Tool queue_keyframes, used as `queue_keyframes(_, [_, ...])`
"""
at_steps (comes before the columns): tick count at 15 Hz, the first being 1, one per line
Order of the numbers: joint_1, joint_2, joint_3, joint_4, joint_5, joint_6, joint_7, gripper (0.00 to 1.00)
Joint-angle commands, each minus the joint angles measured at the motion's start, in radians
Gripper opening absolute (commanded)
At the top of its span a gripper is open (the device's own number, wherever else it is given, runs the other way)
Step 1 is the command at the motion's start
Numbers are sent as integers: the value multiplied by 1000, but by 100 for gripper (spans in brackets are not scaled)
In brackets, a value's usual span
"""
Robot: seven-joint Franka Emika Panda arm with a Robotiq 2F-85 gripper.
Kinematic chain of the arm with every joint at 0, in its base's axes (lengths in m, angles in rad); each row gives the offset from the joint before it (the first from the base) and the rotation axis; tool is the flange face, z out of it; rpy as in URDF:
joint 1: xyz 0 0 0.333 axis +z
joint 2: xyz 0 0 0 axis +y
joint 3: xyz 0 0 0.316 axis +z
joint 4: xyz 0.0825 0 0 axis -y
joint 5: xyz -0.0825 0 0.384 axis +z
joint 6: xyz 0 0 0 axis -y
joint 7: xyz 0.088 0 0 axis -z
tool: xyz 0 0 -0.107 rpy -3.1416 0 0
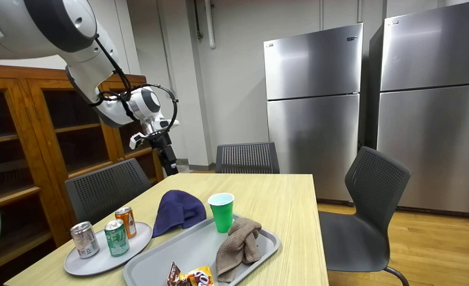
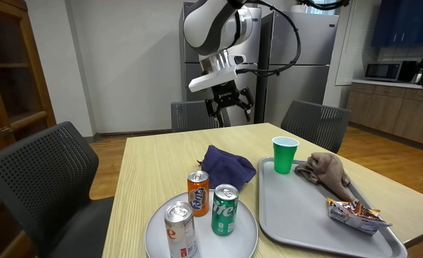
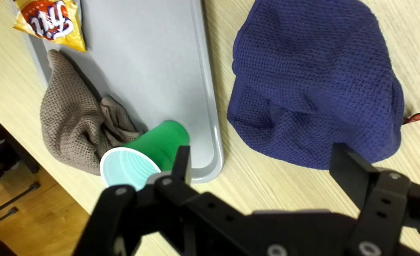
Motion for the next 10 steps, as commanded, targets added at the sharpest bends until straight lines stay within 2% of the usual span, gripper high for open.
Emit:
queue_keyframes(1, [-30, -119, 9, -118, -3, 37, -18, 100])
queue_keyframes(10, [-110, -234, 13, -276, 19, 129, -44, 100])
